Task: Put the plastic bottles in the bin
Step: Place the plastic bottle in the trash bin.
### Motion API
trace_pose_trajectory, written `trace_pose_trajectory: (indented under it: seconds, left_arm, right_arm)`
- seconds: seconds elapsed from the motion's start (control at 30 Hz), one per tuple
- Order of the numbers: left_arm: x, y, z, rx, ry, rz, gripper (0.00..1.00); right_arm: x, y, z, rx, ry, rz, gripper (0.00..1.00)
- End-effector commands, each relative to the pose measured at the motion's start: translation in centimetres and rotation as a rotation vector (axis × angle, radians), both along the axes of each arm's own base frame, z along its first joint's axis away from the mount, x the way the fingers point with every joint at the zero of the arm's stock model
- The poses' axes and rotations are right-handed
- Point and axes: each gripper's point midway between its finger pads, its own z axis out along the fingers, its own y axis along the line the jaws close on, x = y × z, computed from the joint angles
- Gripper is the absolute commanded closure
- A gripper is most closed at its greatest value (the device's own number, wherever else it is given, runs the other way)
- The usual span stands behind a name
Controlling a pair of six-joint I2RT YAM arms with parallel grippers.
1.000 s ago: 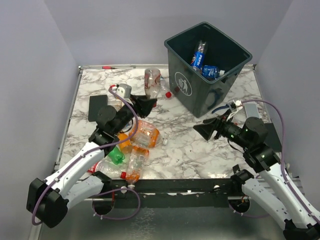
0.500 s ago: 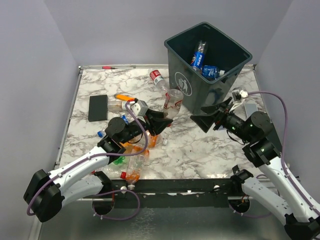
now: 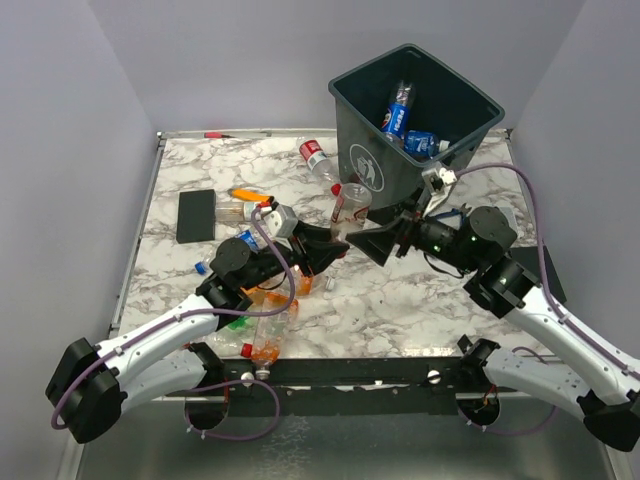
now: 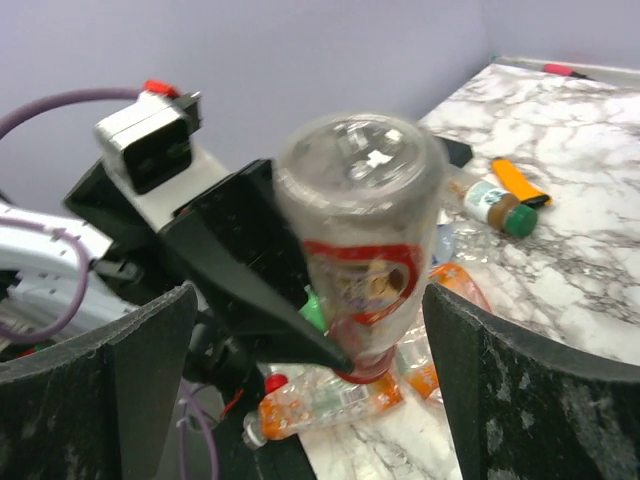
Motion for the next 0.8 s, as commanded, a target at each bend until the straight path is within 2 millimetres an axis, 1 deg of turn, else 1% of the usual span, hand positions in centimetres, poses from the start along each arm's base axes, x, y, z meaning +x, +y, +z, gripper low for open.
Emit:
trace_pose_trajectory:
  seconds: [0.0, 0.17, 0.27, 0.4, 0.6, 0.63, 0.67, 0.77]
  left_arm:
    - [-1.2, -0.2, 0.7, -0.02, -0.033, -0.044, 1.0]
    - [-1.6, -0.2, 0.8, -0.021, -0.046, -0.051, 1.0]
    - [-1.8, -0.1, 0.9, -0.023, -0.051, -0.052, 1.0]
    - [-1.8, -0.1, 0.9, -0.024, -0.049, -0.048, 1.0]
    - [-1.5, -0.2, 0.8, -0.029, -0.032, -0.035, 0.99]
    - [-1.5, -0.2, 0.8, -0.03, -0.028, -0.033, 0.94]
    - [-1.4, -0.2, 0.7, -0.03, -0.025, -0.03, 0.87]
    - [-1.4, 0.0, 0.8, -0.034, -0.026, -0.023, 0.61]
  right_arm:
    - [2.9, -0.2, 1.1, 0.013, -0.005, -0.134, 0.04]
    - [3.9, 1.2, 1.0, 0.016, 0.018, -0.121, 0.1]
    - [4.2, 1.8, 1.0, 0.015, 0.029, -0.105, 0.17]
    - [4.0, 2.2, 0.8, 0.02, 0.034, -0.084, 0.28]
    - [3.7, 2.2, 0.8, 0.028, 0.027, -0.074, 0.5]
    - [3.6, 2.2, 0.8, 0.028, 0.026, -0.074, 0.53]
    - [3.6, 2.2, 0.8, 0.029, 0.023, -0.073, 0.56]
    - [3.4, 2.0, 1.1, 0.033, 0.012, -0.07, 0.61]
